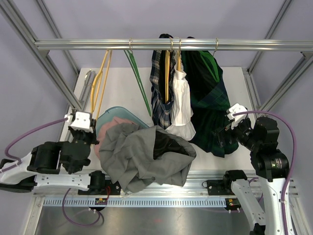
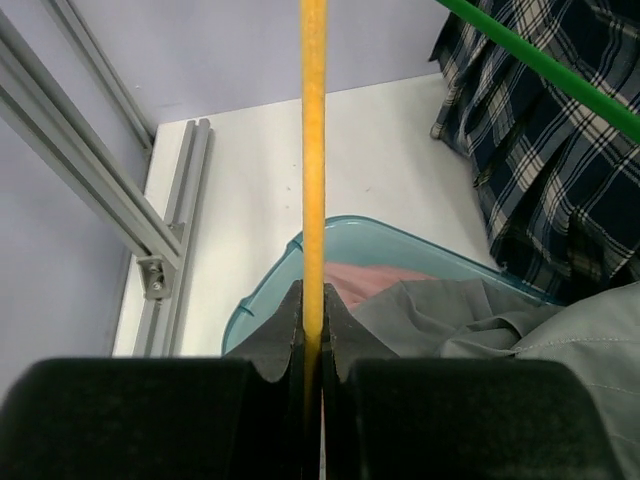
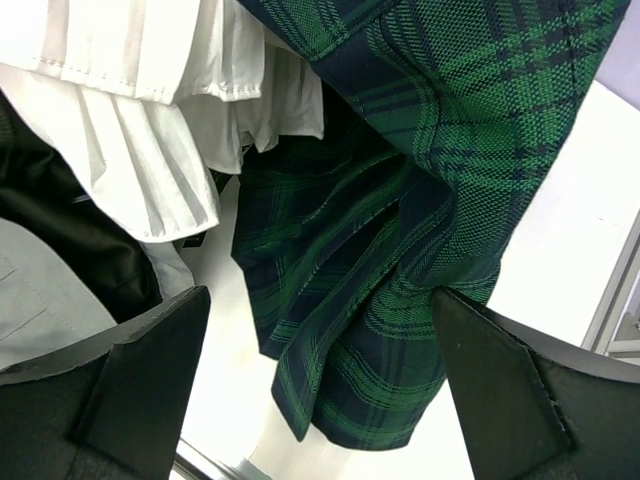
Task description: Remove the skirt from the hanger
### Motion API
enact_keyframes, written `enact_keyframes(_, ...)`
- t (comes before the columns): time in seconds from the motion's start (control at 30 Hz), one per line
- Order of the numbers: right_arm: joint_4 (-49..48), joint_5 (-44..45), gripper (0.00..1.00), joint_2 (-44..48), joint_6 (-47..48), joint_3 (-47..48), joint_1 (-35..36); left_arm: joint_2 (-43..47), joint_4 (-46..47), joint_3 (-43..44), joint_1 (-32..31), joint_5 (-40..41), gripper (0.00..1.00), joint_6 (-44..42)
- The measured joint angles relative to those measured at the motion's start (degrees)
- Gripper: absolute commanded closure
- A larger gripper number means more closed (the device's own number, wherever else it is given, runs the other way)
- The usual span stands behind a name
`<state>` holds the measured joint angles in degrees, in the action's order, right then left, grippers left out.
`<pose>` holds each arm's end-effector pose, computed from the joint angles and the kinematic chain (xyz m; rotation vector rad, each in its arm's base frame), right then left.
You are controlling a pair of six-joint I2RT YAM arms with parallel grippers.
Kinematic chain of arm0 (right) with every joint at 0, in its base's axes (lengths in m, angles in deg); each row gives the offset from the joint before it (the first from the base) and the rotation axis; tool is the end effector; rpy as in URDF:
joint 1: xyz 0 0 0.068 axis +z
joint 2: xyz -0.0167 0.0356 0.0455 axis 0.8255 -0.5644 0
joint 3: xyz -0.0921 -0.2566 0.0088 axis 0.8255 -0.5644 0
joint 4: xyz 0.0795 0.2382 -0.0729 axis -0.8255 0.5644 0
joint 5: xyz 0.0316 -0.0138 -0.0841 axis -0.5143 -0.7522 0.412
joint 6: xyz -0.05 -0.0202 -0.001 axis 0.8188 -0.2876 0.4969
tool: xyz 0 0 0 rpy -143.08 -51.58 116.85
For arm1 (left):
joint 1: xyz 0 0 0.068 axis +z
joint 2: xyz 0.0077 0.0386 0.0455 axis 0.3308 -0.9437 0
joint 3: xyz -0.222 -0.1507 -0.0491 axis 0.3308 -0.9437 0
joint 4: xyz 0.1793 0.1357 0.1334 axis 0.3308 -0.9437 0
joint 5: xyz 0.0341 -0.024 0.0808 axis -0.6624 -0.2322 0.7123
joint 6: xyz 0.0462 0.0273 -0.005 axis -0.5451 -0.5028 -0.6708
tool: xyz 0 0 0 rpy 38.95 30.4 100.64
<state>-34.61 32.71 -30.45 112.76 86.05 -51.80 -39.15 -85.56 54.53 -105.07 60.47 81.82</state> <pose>0.0896 0.0207 0.3694 -0.7536 1.8056 0.1712 0.0370 -0.0299 0.3893 0.1940 1.6526 -0.0078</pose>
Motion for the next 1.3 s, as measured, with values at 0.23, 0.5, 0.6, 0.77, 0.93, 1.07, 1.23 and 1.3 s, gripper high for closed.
enact_keyframes(0.23,0.13,-0.92,0.01,1.16,-0.11,-0.13,0.0,-8.13,-6.05,5.22,1.36,-0.48,1.0,7.13)
enact_keyframes(0.5,0.33,-1.4,0.01,1.79,-0.22,-0.15,0.0,-9.64,-1.92,3.76,21.92,-10.23,1.0,5.03)
enact_keyframes(0.6,0.52,-1.51,0.01,2.21,-0.2,-0.15,0.0,-11.37,2.19,1.88,30.77,-17.11,1.0,1.79)
enact_keyframes(0.77,0.61,-1.9,0.0,3.1,-0.17,-0.35,0.0,-15.74,9.11,1.29,38.97,-26.73,1.0,-1.62)
enact_keyframes(0.93,0.68,-3.37,0.01,3.54,-0.17,-1.01,0.0,-20.9,14.8,2.29,46.86,-33.51,1.0,-3.02)
enact_keyframes(1.07,0.92,-5.4,0.01,3.61,-0.2,-1.42,0.0,-26.99,18.08,6.27,53.44,-36.85,1.0,-2.73)
enact_keyframes(1.23,1.55,-6.93,0.01,4.09,-0.17,-1.86,0.0,-31.87,19.45,8.68,56.72,-40.22,1.0,-1.6)
enact_keyframes(1.3,1.68,-6.99,0.01,4.28,-0.17,-2.16,0.0,-32.87,19.52,9.25,57.11,-41.46,1.0,-0.98)
